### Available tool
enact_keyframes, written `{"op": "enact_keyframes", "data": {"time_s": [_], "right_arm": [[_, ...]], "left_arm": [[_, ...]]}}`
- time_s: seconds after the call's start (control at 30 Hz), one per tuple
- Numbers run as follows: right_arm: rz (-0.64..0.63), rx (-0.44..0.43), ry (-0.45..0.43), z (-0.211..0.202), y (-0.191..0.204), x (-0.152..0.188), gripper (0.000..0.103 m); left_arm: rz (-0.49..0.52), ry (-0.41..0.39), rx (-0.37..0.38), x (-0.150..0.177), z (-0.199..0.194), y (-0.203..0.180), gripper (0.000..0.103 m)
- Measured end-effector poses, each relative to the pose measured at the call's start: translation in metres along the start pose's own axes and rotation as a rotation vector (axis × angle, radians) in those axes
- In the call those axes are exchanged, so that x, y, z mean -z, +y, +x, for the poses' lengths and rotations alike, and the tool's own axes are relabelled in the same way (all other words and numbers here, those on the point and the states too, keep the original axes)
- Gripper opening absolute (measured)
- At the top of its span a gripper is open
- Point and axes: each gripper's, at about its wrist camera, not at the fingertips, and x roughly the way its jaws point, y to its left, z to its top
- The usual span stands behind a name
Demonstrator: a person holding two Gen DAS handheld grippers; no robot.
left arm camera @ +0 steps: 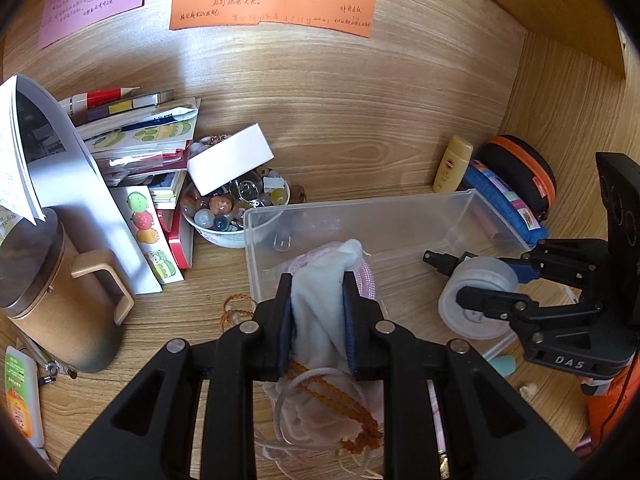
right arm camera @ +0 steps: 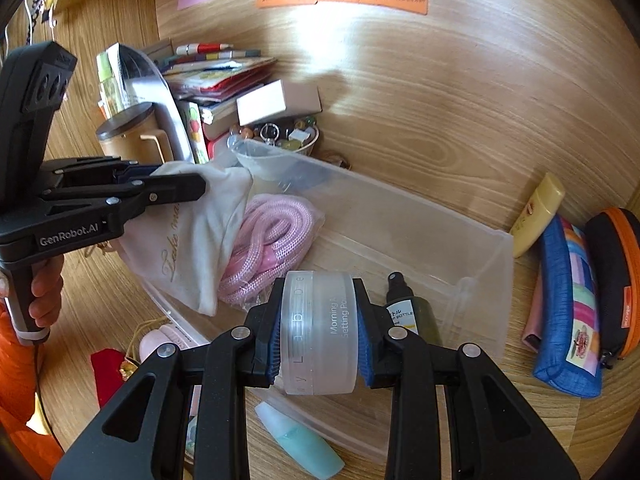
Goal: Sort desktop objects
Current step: 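Lower the pouch and jar into the box and open both grippers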
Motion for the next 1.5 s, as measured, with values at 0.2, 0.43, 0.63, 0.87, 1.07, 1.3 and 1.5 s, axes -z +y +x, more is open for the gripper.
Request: {"op": "enact_keyframes", "data": {"time_s": [0.2, 0.43, 0.63, 0.87, 1.07, 1.3, 1.5], "right_arm": [[-0.008, -0.015, 0.024, 0.01, 0.008, 0.002, 0.027], [-0.002, -0.02, 0.037, 0.012, 0.01, 0.0, 0.027], [-0.007, -0.009, 0.047, 0.013, 0.011, -0.001, 0.027], [-0.046, 0.021, 0.05, 0.011, 0.018, -0.002, 0.028], [-0.039, 0.037, 0.045, 0.006, 0.017, 0.001, 0.028], [-0.034, 0.053, 0.02, -0.012, 0.019, 0.005, 0.031], [-0.052, 0.086, -0.01, -0.029, 0.025, 0.013, 0.044]], "left_arm": [[-0.011, 0.013, 0.014, -0.001, 0.002, 0.003, 0.024], [-0.05, 0.014, 0.053, -0.006, -0.005, 0.01, 0.024], [-0.071, -0.019, 0.059, -0.01, -0.02, 0.016, 0.024], [-0.07, -0.074, 0.028, -0.012, -0.046, 0.024, 0.041], [-0.036, -0.093, -0.006, -0.006, -0.063, 0.026, 0.044], [-0.002, -0.088, -0.034, 0.01, -0.075, 0.023, 0.055], [0.029, -0.076, -0.038, 0.025, -0.08, 0.014, 0.063]]}}
